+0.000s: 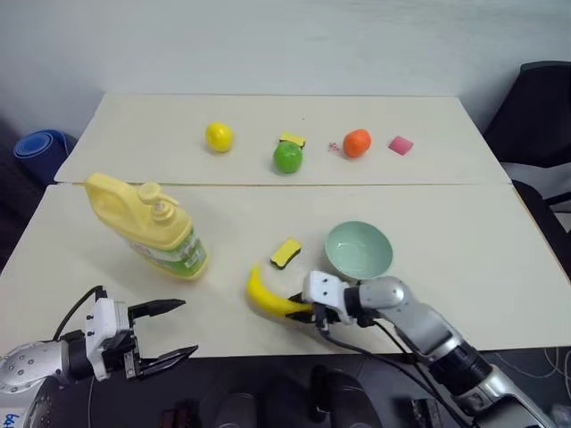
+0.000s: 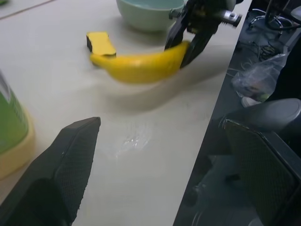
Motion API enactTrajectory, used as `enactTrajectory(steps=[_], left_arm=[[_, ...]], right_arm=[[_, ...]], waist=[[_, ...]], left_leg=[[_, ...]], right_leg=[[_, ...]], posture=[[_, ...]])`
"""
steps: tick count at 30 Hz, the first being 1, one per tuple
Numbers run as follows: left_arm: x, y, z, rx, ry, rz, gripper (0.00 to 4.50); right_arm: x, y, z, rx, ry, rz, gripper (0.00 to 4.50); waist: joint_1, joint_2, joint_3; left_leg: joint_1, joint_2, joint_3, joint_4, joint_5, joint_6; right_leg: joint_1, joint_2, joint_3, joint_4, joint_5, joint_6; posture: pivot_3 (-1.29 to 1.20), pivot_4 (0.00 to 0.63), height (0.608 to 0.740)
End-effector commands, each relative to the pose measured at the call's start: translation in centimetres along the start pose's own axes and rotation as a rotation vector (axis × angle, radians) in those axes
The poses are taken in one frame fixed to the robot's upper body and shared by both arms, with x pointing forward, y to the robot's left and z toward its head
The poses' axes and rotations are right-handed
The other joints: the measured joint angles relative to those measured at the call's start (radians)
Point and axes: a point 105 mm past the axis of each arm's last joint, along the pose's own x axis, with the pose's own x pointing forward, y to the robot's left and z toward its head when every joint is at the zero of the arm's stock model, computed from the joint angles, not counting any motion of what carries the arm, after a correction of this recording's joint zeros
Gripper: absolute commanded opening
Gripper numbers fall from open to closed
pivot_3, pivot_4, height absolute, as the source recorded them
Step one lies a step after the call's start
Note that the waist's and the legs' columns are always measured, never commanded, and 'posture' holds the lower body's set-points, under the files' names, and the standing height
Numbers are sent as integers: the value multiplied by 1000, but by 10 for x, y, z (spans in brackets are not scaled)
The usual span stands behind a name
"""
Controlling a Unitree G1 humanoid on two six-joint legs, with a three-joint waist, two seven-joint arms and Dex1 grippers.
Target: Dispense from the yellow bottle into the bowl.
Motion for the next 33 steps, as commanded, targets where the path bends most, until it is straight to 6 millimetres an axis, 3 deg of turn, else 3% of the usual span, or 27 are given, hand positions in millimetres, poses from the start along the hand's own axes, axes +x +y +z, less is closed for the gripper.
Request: enactTrajectory(steps=[1,4,7,11,13,15,17,20,23,25,28,31,33], left_arm=[[12,-4,15,37,-68,-39,4500],[20,-5,18,51,-88,-62,4500],[25,-5,20,63,-99,-73,4500],[32,-3,23,61,-124,-86,4500],[34,-2,23,60,-131,-96,4500],[37,-1,24,52,-139,-105,4500],[38,0,24,42,-144,-112,4500],[37,4,25,12,-135,-106,4500],[32,12,29,36,-153,-49,4500],[29,15,27,37,-150,-22,4500],[24,16,21,34,-137,11,4500],[22,19,19,31,-144,56,4500],[20,21,17,23,-144,79,4500]], right_arm=[[-53,-16,48,9,-225,-144,864],[-107,-33,52,37,-247,-337,864],[-160,-49,41,43,-172,-534,864],[-238,-71,-26,110,120,-849,864],[-261,-76,-65,133,263,-950,864],[-270,-78,-97,198,333,-1005,864],[-272,-81,-109,208,341,-1020,864],[-266,-85,-115,215,318,-981,1866],[-267,-95,-80,124,208,-934,2897],[-257,-94,-57,73,163,-838,3582],[-213,-84,-19,4,138,-605,4477],[-153,-80,15,8,41,-448,4477],[-110,-74,25,59,14,-351,4477]], waist=[[2,0,0],[5,0,0],[13,0,0],[18,-1,-1],[17,-1,-1],[16,0,0],[8,1,0],[-7,4,1],[-9,6,2],[-7,6,2],[-5,8,2],[-8,7,1],[-10,6,1]], left_leg=[[0,0,0,0,0,0],[1,0,0,0,0,0],[1,0,1,0,-1,0],[2,0,3,0,-1,1],[3,0,4,0,0,2],[3,0,5,0,0,2],[3,0,6,0,0,2],[3,0,7,0,1,0],[3,0,8,0,2,0],[3,1,7,0,2,0],[4,1,7,0,2,0],[4,2,5,0,1,-1],[4,3,5,0,1,-2]], right_leg=[[0,0,0,0,0,0],[1,0,1,0,0,0],[1,0,1,-1,0,0],[1,0,3,0,0,0],[1,0,4,1,0,0],[1,0,5,1,0,0],[0,1,5,2,0,0],[0,1,6,4,0,0],[0,2,7,5,0,1],[0,2,7,5,0,1],[0,1,7,5,1,1],[0,1,6,4,1,1],[0,2,6,4,0,1]], posture=[[0,150,740],[0,150,740],[0,150,740],[0,150,740],[0,150,740],[0,150,740],[0,150,740],[0,150,740],[0,150,740],[0,150,740],[0,150,740],[0,150,740],[0,150,740]])
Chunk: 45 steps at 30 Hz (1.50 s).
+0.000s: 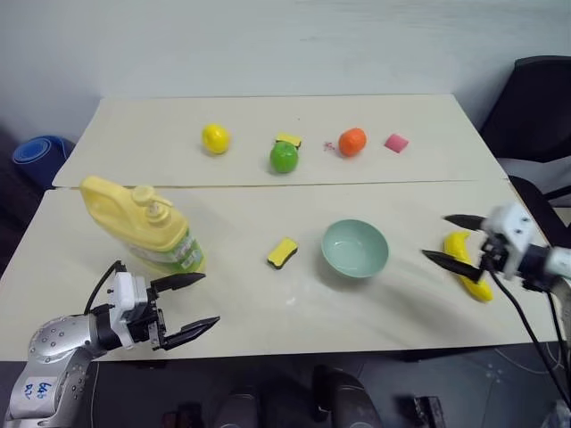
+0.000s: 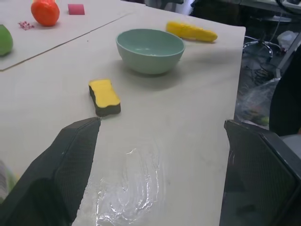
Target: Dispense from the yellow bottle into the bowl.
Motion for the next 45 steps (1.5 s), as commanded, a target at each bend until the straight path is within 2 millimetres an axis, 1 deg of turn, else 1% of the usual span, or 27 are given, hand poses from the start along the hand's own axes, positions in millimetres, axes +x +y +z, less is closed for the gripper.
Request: enactTrajectory(steps=[1,3,4,6,8,11,13,15,17,18,21,22,24,29,31,32,33,34,35,37,38,39,40,41,43,44,45], left_arm=[[-9,5,0,17,0,60,4500],[-13,4,-3,11,13,77,4500],[-15,4,-4,10,17,86,4500],[-19,4,-4,13,22,104,4500],[-22,4,-2,17,20,119,4500],[-24,3,-2,18,16,133,4500],[-23,2,-2,19,13,138,4500],[-23,1,-1,21,9,143,4500],[-24,0,0,23,6,144,4500],[-24,1,1,26,4,147,4500],[-24,2,2,34,-1,152,4500],[-24,2,3,37,-2,153,4500],[-24,3,4,42,-7,158,4500],[-19,5,5,50,-19,155,4500],[-16,7,8,53,-34,151,4500],[-15,8,9,51,-43,147,4500],[-13,8,10,52,-47,136,4500],[-11,7,11,52,-49,121,4500],[-11,7,11,53,-49,112,4500],[-5,6,13,55,-54,82,4500],[-4,5,14,56,-54,74,4500],[1,5,15,58,-60,59,4500],[4,5,16,59,-63,51,4500],[8,5,17,58,-67,43,4500],[12,6,17,57,-70,34,4500],[15,6,16,54,-72,28,4500],[17,6,16,50,-73,22,4500]], right_arm=[[58,50,22,39,-17,202,4477],[93,75,23,39,25,265,4477],[107,83,23,35,47,275,4477],[139,93,30,44,65,250,4477],[166,102,35,31,98,230,4477],[202,106,30,-43,199,156,4477],[214,100,20,-99,276,108,4477],[218,106,5,-77,366,156,4477],[218,112,-4,-66,416,207,4477],[216,115,-8,-57,445,239,4311],[211,116,-9,-90,466,267,3609],[209,116,-6,-101,461,278,3241],[205,116,1,-111,439,293,2838],[199,115,14,-120,346,310,1629],[190,117,41,-71,208,356,1270],[181,114,61,-47,99,366,1113],[169,104,80,-16,1,345,1113],[156,93,92,3,-74,320,1113],[146,86,99,13,-120,303,1113],[112,53,97,-9,-145,208,1113],[102,45,96,-20,-145,181,1113],[75,14,82,0,-105,55,1113],[56,-6,73,16,-77,-29,1113],[33,-26,54,8,-3,-125,1113],[3,-48,28,-30,104,-234,1113],[-18,-63,-1,-21,202,-327,1113],[-36,-72,-26,-12,261,-398,1113]], waist=[[3,0,0],[4,0,0],[7,0,0],[6,0,0],[6,0,0],[0,-2,-1],[1,-3,-2],[2,-3,-2],[-2,-3,-2],[-7,-4,-2],[-21,-5,-3],[-23,-5,-3],[-23,-5,-3],[-22,-6,-4],[-21,-5,-3],[-21,-5,-3],[-19,-5,-3],[-20,-5,-3],[-19,-4,-2],[-15,-3,-2],[-9,-4,-2],[-6,-4,-3],[4,-4,-3],[14,-5,-3],[17,-4,-3],[17,-4,-3],[16,-5,-3]], left_leg=[[0,0,-1,0,0,0],[0,0,-1,0,0,-1],[-1,0,-1,0,0,-2],[-3,-1,-2,0,0,-1],[-4,-3,-2,1,1,0],[-4,-3,-2,1,1,1],[-4,-3,-3,1,1,1],[-5,-4,-3,1,1,1],[-5,-4,-3,1,1,1],[-5,-4,-2,1,1,2],[-4,-3,-2,1,1,2],[-3,-3,-2,1,1,1],[-3,-3,-2,1,1,1],[-3,-3,-2,1,1,1],[-3,-3,-2,1,1,1],[-4,-3,-3,1,1,1],[-4,-3,-3,1,1,1],[-5,-3,-3,1,1,1],[-5,-3,-3,1,1,1],[-5,-3,-3,1,0,1],[-5,-3,-3,1,0,1],[-5,-3,-3,1,0,2],[-4,-3,-3,1,-1,2],[-4,-3,-3,1,-1,3],[-5,-4,-2,1,-1,4],[-5,-4,-1,1,-1,4],[-4,-4,-1,1,-1,4]], right_leg=[[-1,0,-1,0,0,-1],[-2,0,-1,1,-1,-2],[-3,0,-1,1,-1,-2],[-4,-1,-3,2,-1,-2],[-4,-2,-3,4,-1,-2],[-4,-3,-4,4,-1,-2],[-3,-3,-5,5,-1,-2],[-3,-3,-6,4,-1,-2],[-3,-3,-7,4,-1,-2],[-3,-3,-8,4,-1,-2],[-2,-4,-10,4,-1,-2],[-2,-4,-10,4,-1,-2],[-2,-4,-10,4,-1,-2],[-2,-4,-10,4,-1,-2],[-2,-3,-11,4,-1,-2],[-2,-3,-11,4,-1,-2],[-2,-3,-11,4,-1,-2],[-2,-3,-11,3,-1,-2],[-2,-3,-11,3,-1,-1],[-2,-3,-11,3,0,-1],[-2,-4,-12,2,0,-1],[-1,-4,-12,1,0,-1],[-1,-4,-12,1,0,-1],[-1,-4,-12,0,0,-1],[0,-4,-12,-1,0,-1],[0,-4,-11,-1,0,-1],[0,-4,-11,-2,0,0]], posture=[[0,150,740],[0,150,740],[0,150,740],[0,150,740],[0,150,740],[0,150,740],[0,150,740],[0,150,740],[0,150,740],[0,150,740],[0,150,740],[0,150,740],[0,150,740],[0,150,740],[0,150,740],[0,150,740],[0,150,740],[0,150,740],[0,150,740],[0,150,740],[0,150,740],[0,150,740],[0,150,740],[0,150,740],[0,150,740],[0,150,740],[0,150,740]])
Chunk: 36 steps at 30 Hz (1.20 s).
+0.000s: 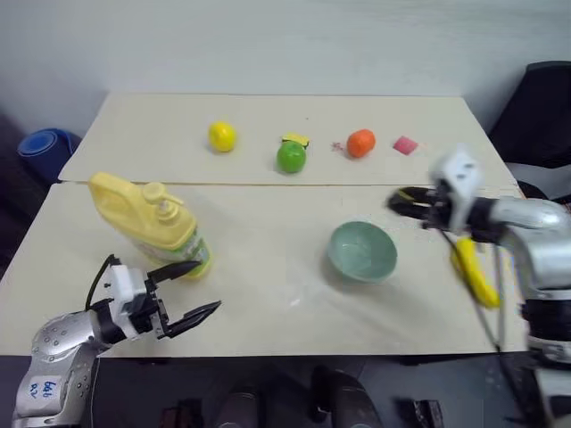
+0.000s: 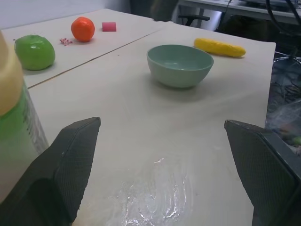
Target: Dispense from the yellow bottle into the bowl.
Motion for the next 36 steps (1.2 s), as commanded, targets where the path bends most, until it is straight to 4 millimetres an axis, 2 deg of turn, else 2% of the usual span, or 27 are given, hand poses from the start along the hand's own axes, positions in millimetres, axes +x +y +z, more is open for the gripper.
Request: enactTrajectory(steps=[1,2,3,5,7,10,13,15,18,20,21,23,26,29,31,33,36], left_arm=[[9,-2,4,9,-22,-35,4500],[10,-2,3,5,-20,-41,4500],[10,-2,2,5,-16,-47,4500],[10,-1,2,6,-10,-52,4500],[10,1,1,8,-3,-57,4500],[7,3,2,12,2,-56,4500],[0,6,3,14,13,-45,4500],[-6,6,2,8,22,-32,4500],[-14,5,-1,-1,36,-4,4500],[-16,4,-2,-4,37,5,4500],[-16,3,-2,-4,38,8,4500],[-16,2,-2,-6,37,15,4500],[-16,0,-1,-4,35,22,4500],[-18,-2,1,2,34,35,4500],[-20,-2,2,7,37,46,4500],[-22,-2,4,9,37,61,4500],[-30,0,8,12,25,112,4500]], right_arm=[[-36,-42,-74,-6,173,-229,1113],[-41,-44,-91,6,211,-251,1113],[-38,-38,-99,31,198,-226,1344],[-34,-31,-111,51,180,-205,1818],[-34,-27,-114,45,145,-188,2505],[-40,-28,-98,9,52,-178,3546],[-49,-23,-60,-13,-75,-107,4458],[-45,-3,-37,-8,-121,13,4458],[-25,50,-5,-25,-150,258,4458],[-13,79,2,0,-147,362,4458],[-5,98,1,-3,-127,429,4458],[8,122,-7,-1,-85,493,4458],[33,137,-25,-15,-43,466,4458],[52,140,-43,-63,22,429,4458],[61,135,-54,-77,76,401,4087],[66,132,-55,-106,78,392,3585],[72,137,-39,-109,15,433,2529]], waist=[[-2,-2,-1],[-4,-2,-1],[-10,-1,-1],[-25,0,1],[-39,3,2],[-39,7,4],[-34,7,4],[-32,7,4],[-30,6,4],[-28,6,4],[-25,5,3],[-15,5,3],[-6,5,3],[-2,5,3],[-3,4,3],[-7,4,3],[-12,4,3]], left_leg=[[0,0,0,0,0,0],[1,0,1,0,0,0],[1,1,1,0,0,-1],[2,1,5,0,1,-2],[3,2,9,-1,2,-3],[5,3,10,-1,3,-4],[5,3,9,-1,3,-4],[5,3,8,-1,3,-4],[4,3,5,-1,2,-4],[4,4,4,-1,1,-4],[4,4,3,-1,1,-4],[4,4,3,-1,0,-4],[4,3,3,-1,0,-4],[3,1,2,-1,0,-2],[2,0,2,0,0,-1],[2,0,2,0,0,-1],[2,1,2,0,0,-1]], right_leg=[[0,0,0,-1,0,0],[1,1,0,-2,0,0],[1,1,0,-1,0,0],[1,2,3,-1,0,1],[1,4,5,3,0,1],[1,4,9,5,0,0],[0,4,8,5,0,0],[-1,3,7,5,0,1],[-1,2,6,4,0,1],[0,2,5,0,0,0],[0,2,5,0,0,0],[-1,2,5,0,0,0],[-1,2,5,0,0,-1],[-1,-1,4,-1,0,0],[-1,-1,4,-2,1,1],[-1,-1,4,-3,1,1],[-1,0,2,-3,1,1]], posture=[[0,150,740],[0,150,740],[0,150,740],[0,150,740],[0,150,740],[0,150,740],[0,150,740],[0,150,740],[0,150,740],[0,150,740],[0,150,740],[0,150,740],[0,150,740],[0,150,740],[0,150,740],[0,150,740],[0,150,740]])
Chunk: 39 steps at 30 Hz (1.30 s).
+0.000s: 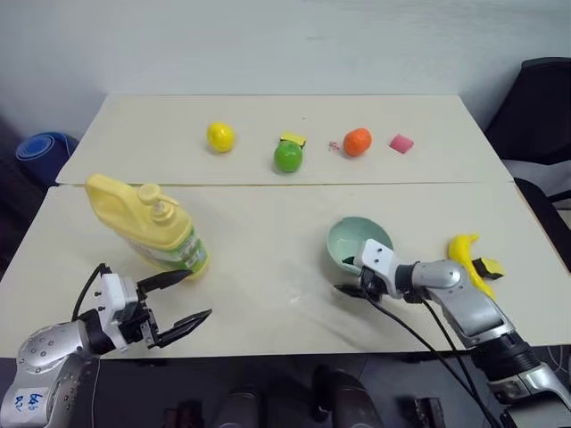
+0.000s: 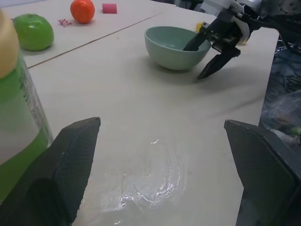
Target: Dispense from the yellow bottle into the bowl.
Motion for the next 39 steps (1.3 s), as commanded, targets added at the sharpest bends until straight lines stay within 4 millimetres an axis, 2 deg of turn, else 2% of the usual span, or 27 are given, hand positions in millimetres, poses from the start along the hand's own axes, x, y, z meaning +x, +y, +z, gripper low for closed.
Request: enactTrajectory(steps=[1,7,11,12,13,15,16,17,19,21,23,27,30,32,35,39], left_arm=[[-10,3,16,27,-50,68,4500],[-36,-4,49,-121,-173,171,4500],[-54,-2,80,-173,-265,226,3580],[-54,2,97,-150,-300,223,3190],[-54,8,114,-120,-333,224,2983],[-54,30,143,-4,-390,270,2326],[-56,41,153,43,-414,302,2115],[-58,48,160,66,-436,326,1656],[-57,51,159,67,-414,305,1154],[-56,48,152,49,-385,276,543],[-54,47,145,51,-353,261,25],[-52,46,146,39,-382,244,25],[-43,34,145,-13,-389,163,25],[-35,26,137,-28,-352,105,25],[-21,9,122,-50,-273,5,25],[-2,-21,93,-74,-115,-164,25]], right_arm=[[7,3,33,-75,-126,47,2121],[9,25,86,-193,-311,215,20],[7,37,119,-274,-382,320,0],[5,40,133,-324,-388,357,0],[5,43,146,-357,-387,387,0],[8,45,169,-390,-380,419,0],[10,44,173,-383,-366,416,0],[12,43,174,-375,-359,414,0],[15,42,163,-359,-321,425,0],[16,42,148,-399,-257,434,0],[12,42,141,-408,-231,434,0],[-1,38,125,-433,-141,426,0],[-17,33,103,-451,-10,425,0],[-24,31,85,-450,75,417,0],[-22,34,65,-435,138,435,0],[-7,38,53,-386,121,416,0]], waist=[[-6,0,0],[-9,-1,0],[-1,-1,0],[2,-1,0],[3,-1,1],[8,-2,2],[8,-3,1],[4,-2,0],[-3,-1,-1],[-7,-1,-1],[-11,-2,0],[-17,-2,0],[-12,-3,0],[-6,-3,0],[-2,-3,0],[-7,-3,0]], left_leg=[[0,0,0,0,0,0],[0,2,0,0,0,-1],[0,2,-1,0,0,-1],[0,2,-2,0,0,-1],[0,1,-3,0,0,-1],[0,0,-4,1,1,-1],[-1,0,-5,2,2,-2],[-1,0,-5,1,3,-3],[0,0,-5,0,2,-4],[0,0,-4,-1,2,-4],[-1,0,-4,-1,1,-2],[-3,0,-2,-1,0,-1],[-3,0,-1,0,1,-2],[-1,1,-1,0,1,-3],[0,1,-1,0,2,-5],[0,3,0,0,2,-7]], right_leg=[[0,0,0,0,0,0],[0,1,0,0,0,0],[0,1,0,0,0,0],[0,1,0,0,0,-1],[1,1,-1,0,0,-1],[0,0,-1,2,0,-1],[0,0,-2,4,0,-2],[-1,0,-3,4,1,-4],[0,1,-3,8,0,-5],[0,2,-4,9,0,-5],[-1,2,-8,7,0,-5],[0,2,-15,0,0,-5],[2,1,-15,-1,1,-3],[3,1,-15,-1,1,-3],[2,1,-15,-2,1,-3],[1,2,-14,0,1,-4]], posture=[[0,150,740],[0,150,740],[0,150,740],[0,150,740],[0,150,740],[0,150,740],[0,150,740],[0,150,740],[0,150,740],[0,150,740],[0,150,740],[0,150,740],[0,150,740],[0,150,740],[0,150,740],[0,150,740]])
